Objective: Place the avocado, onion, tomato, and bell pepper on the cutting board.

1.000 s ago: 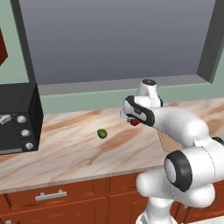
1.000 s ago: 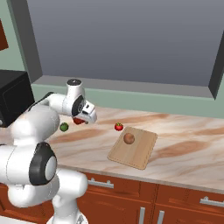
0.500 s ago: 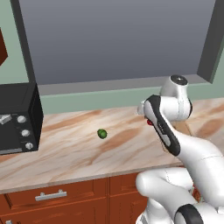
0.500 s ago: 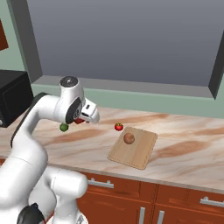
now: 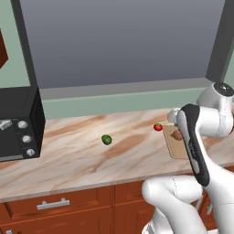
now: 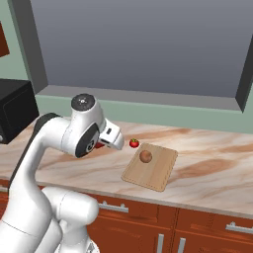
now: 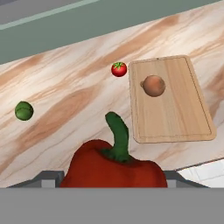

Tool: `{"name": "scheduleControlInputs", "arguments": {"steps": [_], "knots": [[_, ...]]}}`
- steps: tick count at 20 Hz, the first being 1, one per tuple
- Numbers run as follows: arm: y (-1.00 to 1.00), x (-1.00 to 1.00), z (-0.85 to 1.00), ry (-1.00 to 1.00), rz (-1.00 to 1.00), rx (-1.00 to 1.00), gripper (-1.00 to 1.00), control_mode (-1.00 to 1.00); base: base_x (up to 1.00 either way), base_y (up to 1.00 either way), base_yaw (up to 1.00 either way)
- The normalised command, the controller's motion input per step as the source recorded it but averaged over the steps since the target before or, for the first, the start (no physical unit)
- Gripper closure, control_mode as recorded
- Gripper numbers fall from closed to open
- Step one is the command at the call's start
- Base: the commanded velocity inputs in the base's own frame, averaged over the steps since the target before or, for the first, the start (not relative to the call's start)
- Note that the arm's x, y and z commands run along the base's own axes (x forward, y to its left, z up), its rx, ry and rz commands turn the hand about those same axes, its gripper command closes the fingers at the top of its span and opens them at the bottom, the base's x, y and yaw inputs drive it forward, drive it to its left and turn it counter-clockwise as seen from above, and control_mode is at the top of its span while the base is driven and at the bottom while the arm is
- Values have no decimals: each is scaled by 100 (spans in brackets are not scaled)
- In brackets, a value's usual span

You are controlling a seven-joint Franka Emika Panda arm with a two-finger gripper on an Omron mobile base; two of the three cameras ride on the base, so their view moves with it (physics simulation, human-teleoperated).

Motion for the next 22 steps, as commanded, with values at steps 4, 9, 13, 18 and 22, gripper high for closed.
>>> {"name": "scheduleControlInputs", "arguments": {"steps": [4,9,13,18,22], "knots": [[-74,-36,16,0,-5,0,100,-100,0,0,0],[-80,-5,12,0,-6,0,100,-100,0,0,0],[-44,27,12,0,1,0,100,-100,0,0,0],[-42,50,1,2,2,0,100,-100,0,0,0],[-41,65,-5,14,0,0,100,-100,0,0,0]]}}
